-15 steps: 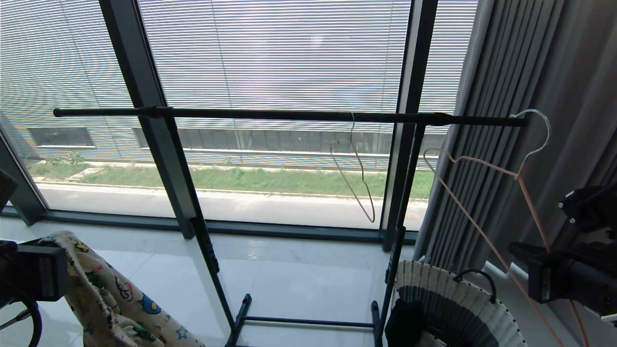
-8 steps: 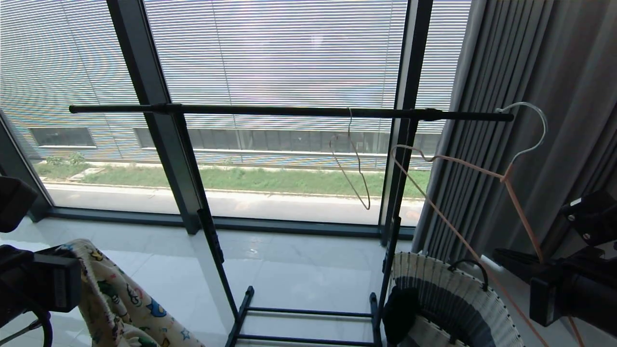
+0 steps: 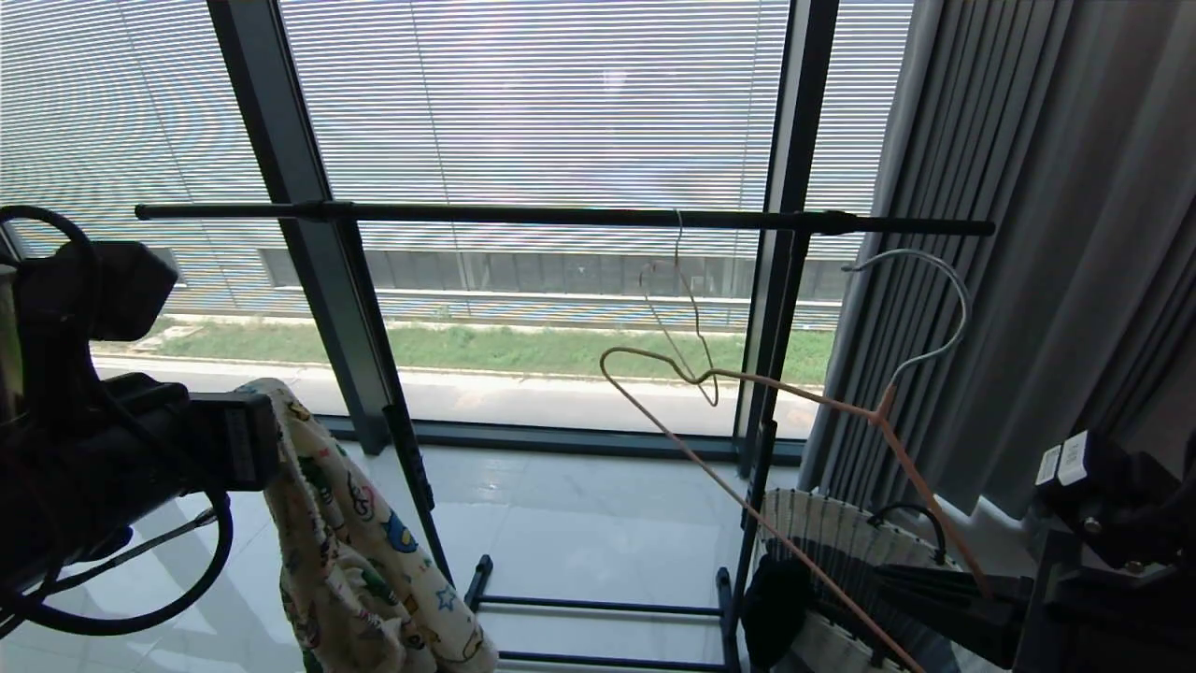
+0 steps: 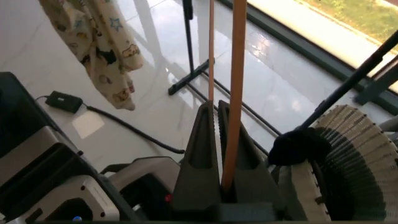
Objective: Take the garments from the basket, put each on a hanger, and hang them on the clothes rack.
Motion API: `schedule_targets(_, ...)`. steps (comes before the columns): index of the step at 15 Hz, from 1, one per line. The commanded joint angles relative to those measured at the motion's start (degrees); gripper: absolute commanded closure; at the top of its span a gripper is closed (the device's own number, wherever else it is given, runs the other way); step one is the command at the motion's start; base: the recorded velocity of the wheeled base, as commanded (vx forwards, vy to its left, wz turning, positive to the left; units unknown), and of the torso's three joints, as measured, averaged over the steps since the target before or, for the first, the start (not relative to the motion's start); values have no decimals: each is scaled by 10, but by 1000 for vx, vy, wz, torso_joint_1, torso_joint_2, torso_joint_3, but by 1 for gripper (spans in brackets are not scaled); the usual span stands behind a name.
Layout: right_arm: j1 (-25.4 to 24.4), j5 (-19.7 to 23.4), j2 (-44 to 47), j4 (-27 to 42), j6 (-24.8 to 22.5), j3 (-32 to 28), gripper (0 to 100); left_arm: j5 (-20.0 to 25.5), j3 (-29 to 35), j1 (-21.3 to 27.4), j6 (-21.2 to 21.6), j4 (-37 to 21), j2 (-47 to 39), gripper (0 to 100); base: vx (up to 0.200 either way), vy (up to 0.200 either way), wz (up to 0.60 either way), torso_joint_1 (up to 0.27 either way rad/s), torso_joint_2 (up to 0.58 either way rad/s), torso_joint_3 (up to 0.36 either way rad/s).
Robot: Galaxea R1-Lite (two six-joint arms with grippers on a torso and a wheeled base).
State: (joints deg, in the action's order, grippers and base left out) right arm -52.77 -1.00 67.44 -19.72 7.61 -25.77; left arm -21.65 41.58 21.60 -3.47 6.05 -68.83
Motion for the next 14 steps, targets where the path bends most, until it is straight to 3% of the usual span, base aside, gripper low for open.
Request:
schedule_targets(1, -25, 14, 12, -1, 0, 0, 100, -30, 74, 25, -61, 2, -99, 100, 0, 0, 0, 0, 0, 0)
schedule_targets(4, -72, 21, 30, -8, 2, -2, 100, -60, 128, 47, -114, 2, -160, 100, 0, 0, 0, 0, 0, 0)
schedule_targets(8, -111, 20, 96, -85, 22, -15, 100, -98, 168, 58, -163, 2, -213, 100, 0, 0, 0, 0, 0, 0)
schedule_targets(14, -112, 20, 162, -117, 24, -36, 100, -114, 209, 63, -168, 2, -240, 100, 0, 0, 0, 0, 0, 0)
